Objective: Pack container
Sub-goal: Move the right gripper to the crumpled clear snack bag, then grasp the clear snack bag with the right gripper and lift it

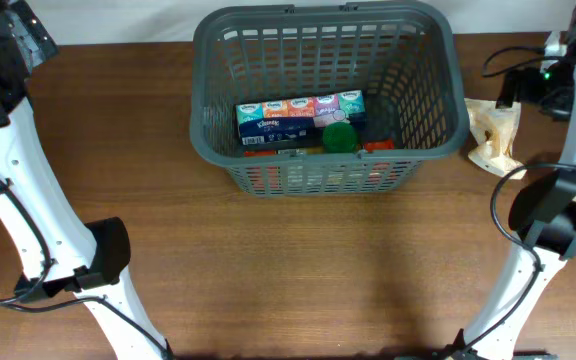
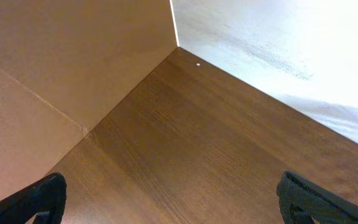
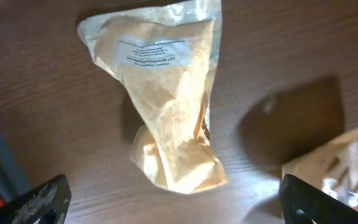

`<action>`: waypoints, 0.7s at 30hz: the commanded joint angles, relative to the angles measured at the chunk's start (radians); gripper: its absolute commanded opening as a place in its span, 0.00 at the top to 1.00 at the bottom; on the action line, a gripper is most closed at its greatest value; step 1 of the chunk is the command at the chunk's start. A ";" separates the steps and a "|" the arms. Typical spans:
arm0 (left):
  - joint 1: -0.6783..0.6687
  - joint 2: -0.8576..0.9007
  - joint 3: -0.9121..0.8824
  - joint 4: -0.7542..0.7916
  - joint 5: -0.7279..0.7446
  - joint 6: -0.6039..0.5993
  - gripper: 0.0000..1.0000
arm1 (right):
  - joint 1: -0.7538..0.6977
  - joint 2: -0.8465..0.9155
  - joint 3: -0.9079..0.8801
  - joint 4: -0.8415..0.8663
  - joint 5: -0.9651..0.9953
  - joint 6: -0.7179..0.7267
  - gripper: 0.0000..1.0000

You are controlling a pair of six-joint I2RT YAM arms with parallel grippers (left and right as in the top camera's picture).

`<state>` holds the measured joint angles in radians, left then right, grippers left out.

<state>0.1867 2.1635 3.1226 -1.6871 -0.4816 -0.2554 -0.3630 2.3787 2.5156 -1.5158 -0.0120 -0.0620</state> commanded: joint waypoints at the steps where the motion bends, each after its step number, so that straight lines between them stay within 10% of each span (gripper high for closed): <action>1: 0.004 0.002 -0.001 0.000 0.000 -0.013 0.01 | 0.002 0.058 0.000 0.005 -0.026 -0.013 0.01; 20: 0.004 0.002 -0.001 0.000 0.000 -0.013 0.01 | 0.002 0.118 -0.472 0.283 -0.049 -0.013 0.01; 21: 0.004 0.002 -0.001 0.000 0.000 -0.013 0.01 | 0.002 0.118 -0.480 0.286 -0.049 -0.013 0.18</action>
<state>0.1867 2.1635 3.1226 -1.6867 -0.4816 -0.2554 -0.3603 2.4668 2.0960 -1.2438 -0.0315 -0.0719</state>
